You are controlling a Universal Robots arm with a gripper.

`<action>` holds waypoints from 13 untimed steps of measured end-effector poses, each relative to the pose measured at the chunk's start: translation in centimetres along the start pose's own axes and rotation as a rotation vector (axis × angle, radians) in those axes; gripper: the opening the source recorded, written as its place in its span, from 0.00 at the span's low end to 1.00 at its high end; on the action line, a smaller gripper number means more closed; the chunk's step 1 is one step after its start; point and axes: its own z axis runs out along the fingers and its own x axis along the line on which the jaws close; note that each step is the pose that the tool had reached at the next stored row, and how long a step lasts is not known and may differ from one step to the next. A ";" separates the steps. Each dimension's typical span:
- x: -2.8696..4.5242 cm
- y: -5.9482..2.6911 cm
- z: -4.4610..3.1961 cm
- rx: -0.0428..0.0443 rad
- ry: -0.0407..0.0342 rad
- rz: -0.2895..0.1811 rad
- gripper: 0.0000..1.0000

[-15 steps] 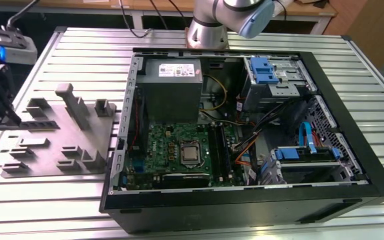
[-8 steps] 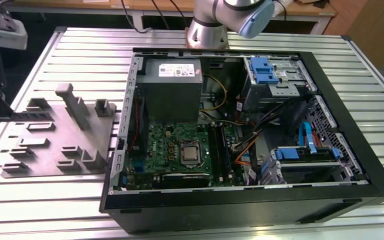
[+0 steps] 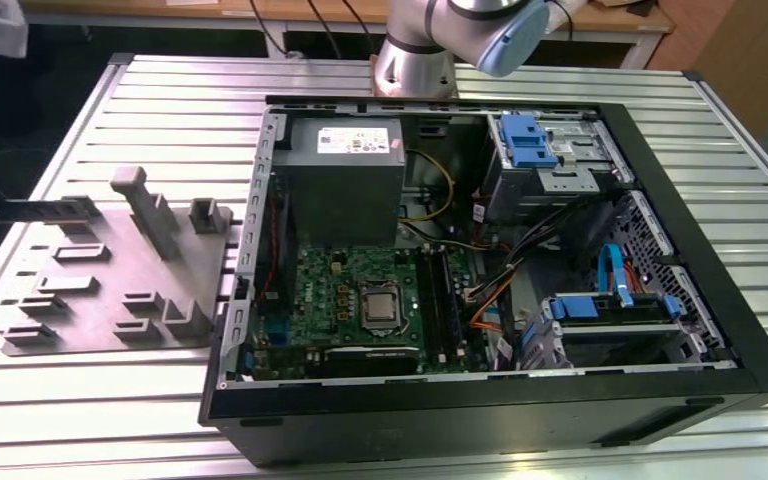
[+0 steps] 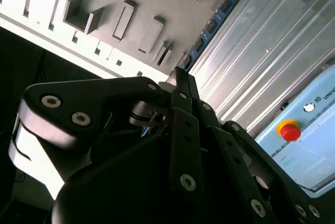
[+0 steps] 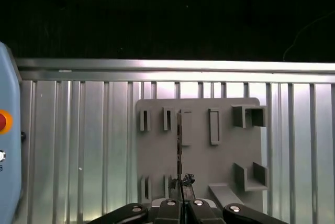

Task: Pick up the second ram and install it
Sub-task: 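Pick up the second ram and move it above second insertion slot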

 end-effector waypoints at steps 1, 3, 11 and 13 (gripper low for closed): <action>-0.02 0.01 -0.42 0.0003 0.0000 0.000 0.11; -0.06 0.05 -1.26 0.0009 -0.0001 0.001 0.11; -0.20 0.15 -4.36 0.0043 -0.0003 0.005 0.11; -0.22 0.18 -4.91 0.0049 -0.0002 0.005 0.11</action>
